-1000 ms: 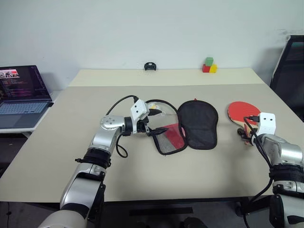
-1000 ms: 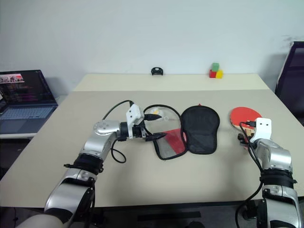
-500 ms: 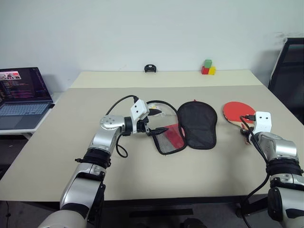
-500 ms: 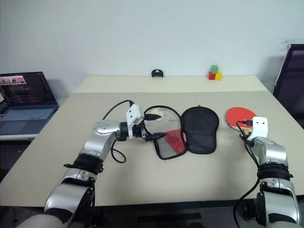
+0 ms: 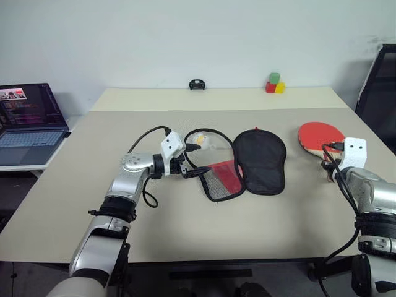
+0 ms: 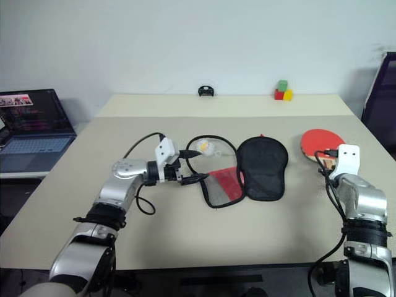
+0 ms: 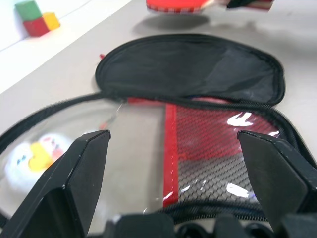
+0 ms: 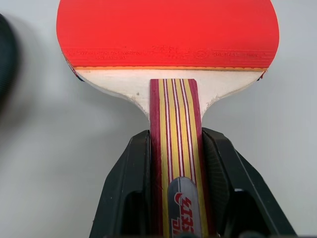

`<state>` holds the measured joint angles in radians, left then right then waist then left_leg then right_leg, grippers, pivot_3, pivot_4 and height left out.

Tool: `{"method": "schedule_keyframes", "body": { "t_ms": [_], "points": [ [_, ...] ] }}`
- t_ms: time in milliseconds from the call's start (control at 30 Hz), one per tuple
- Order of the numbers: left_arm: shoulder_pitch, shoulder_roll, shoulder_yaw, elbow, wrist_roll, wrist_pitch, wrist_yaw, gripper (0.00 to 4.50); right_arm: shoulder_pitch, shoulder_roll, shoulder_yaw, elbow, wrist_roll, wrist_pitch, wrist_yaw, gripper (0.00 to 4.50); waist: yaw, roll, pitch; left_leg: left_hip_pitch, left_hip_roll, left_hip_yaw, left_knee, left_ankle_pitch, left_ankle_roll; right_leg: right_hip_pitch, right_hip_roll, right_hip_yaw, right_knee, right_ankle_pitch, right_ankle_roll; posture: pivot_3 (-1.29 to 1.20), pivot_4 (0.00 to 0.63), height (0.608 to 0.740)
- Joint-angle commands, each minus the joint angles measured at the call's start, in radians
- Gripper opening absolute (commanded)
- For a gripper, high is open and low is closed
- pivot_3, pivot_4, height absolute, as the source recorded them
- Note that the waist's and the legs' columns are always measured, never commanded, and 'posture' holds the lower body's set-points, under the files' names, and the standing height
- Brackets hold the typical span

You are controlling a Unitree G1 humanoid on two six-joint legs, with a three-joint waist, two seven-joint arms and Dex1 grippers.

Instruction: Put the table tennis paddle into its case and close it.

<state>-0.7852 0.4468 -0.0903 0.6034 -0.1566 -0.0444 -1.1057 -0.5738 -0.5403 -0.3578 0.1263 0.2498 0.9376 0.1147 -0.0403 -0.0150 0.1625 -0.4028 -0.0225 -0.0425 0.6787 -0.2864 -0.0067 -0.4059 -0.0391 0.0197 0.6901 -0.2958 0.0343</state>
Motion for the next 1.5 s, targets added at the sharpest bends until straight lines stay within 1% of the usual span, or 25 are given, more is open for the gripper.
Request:
{"method": "schedule_keyframes", "body": {
  "t_ms": [33, 133, 200, 267, 333, 467, 567, 667, 733, 933, 1500],
  "points": [
    [-0.001, 0.016, 0.024, -0.041, -0.014, 0.002, 0.001, 4.5, 0.003, 0.031, -0.046, -0.243, 0.06, 0.127, -0.023, 1.11, 0.002, 0.0, 0.0, 0.0, 0.0, 0.0, 0.0, 0.0, 0.0, 0.0, 0.0, 0.0, 0.0, 0.0, 0.0, 0.0, 0.15, 0.74],
    [0.001, 0.019, 0.025, -0.043, -0.014, 0.004, 0.001, 4.5, 0.011, 0.107, -0.055, -0.395, 0.099, 0.257, -0.056, 1.11, 0.002, 0.0, 0.0, 0.0, 0.0, 0.0, -0.001, 0.0, 0.0, 0.0, 0.0, 0.0, 0.0, 0.0, 0.0, 0.0, 0.15, 0.74],
    [0.002, 0.02, 0.025, -0.044, -0.014, 0.004, 0.001, 4.5, 0.011, 0.147, -0.058, -0.458, 0.108, 0.315, -0.073, 1.11, 0.004, 0.0, 0.0, 0.001, 0.0, 0.0, 0.0, 0.0, 0.0, 0.0, 0.0, 0.0, 0.0, 0.0, 0.0, 0.0, 0.15, 0.74],
    [0.0, 0.019, 0.023, -0.043, -0.012, 0.005, 0.0, 4.5, 0.007, 0.26, -0.039, -0.55, 0.122, 0.391, -0.115, 1.11, 0.007, 0.0, 0.0, 0.001, 0.0, 0.0, 0.0, 0.0, 0.0, 0.0, 0.0, 0.0, 0.0, 0.0, 0.0, 0.0, 0.15, 0.74],
    [-0.002, 0.018, 0.021, -0.041, -0.011, 0.005, 0.001, 4.5, -0.001, 0.341, -0.024, -0.599, 0.12, 0.436, -0.141, 1.11, 0.007, 0.0, 0.0, 0.001, 0.0, -0.001, 0.0, 0.0, 0.0, 0.0, 0.0, 0.0, 0.001, 0.0, 0.0, 0.0, 0.15, 0.74],
    [-0.004, 0.014, 0.017, -0.044, -0.009, 0.006, 0.003, 4.5, 0.017, 0.444, 0.032, -0.59, 0.092, 0.421, -0.168, 1.11, 0.008, 0.0, 0.0, 0.001, -0.001, -0.001, 0.0, 0.0, 0.0, 0.0, 0.0, -0.001, 0.001, 0.0, 0.0, 0.0, 0.15, 0.74],
    [-0.003, 0.013, 0.017, -0.045, -0.009, 0.007, 0.004, 4.5, 0.025, 0.484, 0.074, -0.562, 0.072, 0.382, -0.177, 1.11, 0.011, 0.0, 0.0, 0.001, -0.001, -0.001, 0.0, 0.0, 0.0, 0.0, 0.0, -0.001, 0.001, 0.0, 0.0, 0.0, 0.15, 0.74],
    [0.002, 0.014, 0.018, -0.051, -0.01, 0.008, 0.007, 4.5, 0.042, 0.49, 0.116, -0.476, 0.035, 0.284, -0.177, 1.11, 0.009, 0.0, 0.0, 0.001, -0.001, -0.001, 0.0, 0.0, 0.0, 0.0, 0.0, -0.002, 0.0, 0.0, 0.0, 0.0, 0.15, 0.74],
    [0.006, 0.015, 0.02, -0.057, -0.011, 0.01, 0.01, 4.5, 0.053, 0.47, 0.141, -0.43, 0.009, 0.226, -0.169, 1.11, 0.008, 0.0, 0.0, 0.001, -0.001, -0.001, 0.0, 0.0, 0.0, 0.0, 0.0, -0.002, 0.001, 0.0, 0.0, 0.0, 0.15, 0.74],
    [0.018, 0.016, 0.023, -0.068, -0.012, 0.015, 0.018, 4.5, 0.079, 0.435, 0.178, -0.358, -0.031, 0.127, -0.157, 1.11, 0.008, 0.0, 0.0, 0.001, -0.001, -0.001, 0.0, 0.0, 0.0, 0.0, 0.001, -0.002, 0.001, 0.0, 0.0, 0.0, 0.15, 0.74],
    [0.018, 0.014, 0.022, -0.069, -0.015, 0.016, 0.025, 4.5, 0.095, 0.436, 0.223, -0.304, -0.108, 0.021, -0.183, 1.11, 0.008, 0.0, 0.0, 0.001, -0.001, -0.001, 0.0, 0.001, -0.001, 0.0, 0.001, -0.002, 0.001, 0.0, 0.0, 0.0, 0.15, 0.74]
  ]
}}
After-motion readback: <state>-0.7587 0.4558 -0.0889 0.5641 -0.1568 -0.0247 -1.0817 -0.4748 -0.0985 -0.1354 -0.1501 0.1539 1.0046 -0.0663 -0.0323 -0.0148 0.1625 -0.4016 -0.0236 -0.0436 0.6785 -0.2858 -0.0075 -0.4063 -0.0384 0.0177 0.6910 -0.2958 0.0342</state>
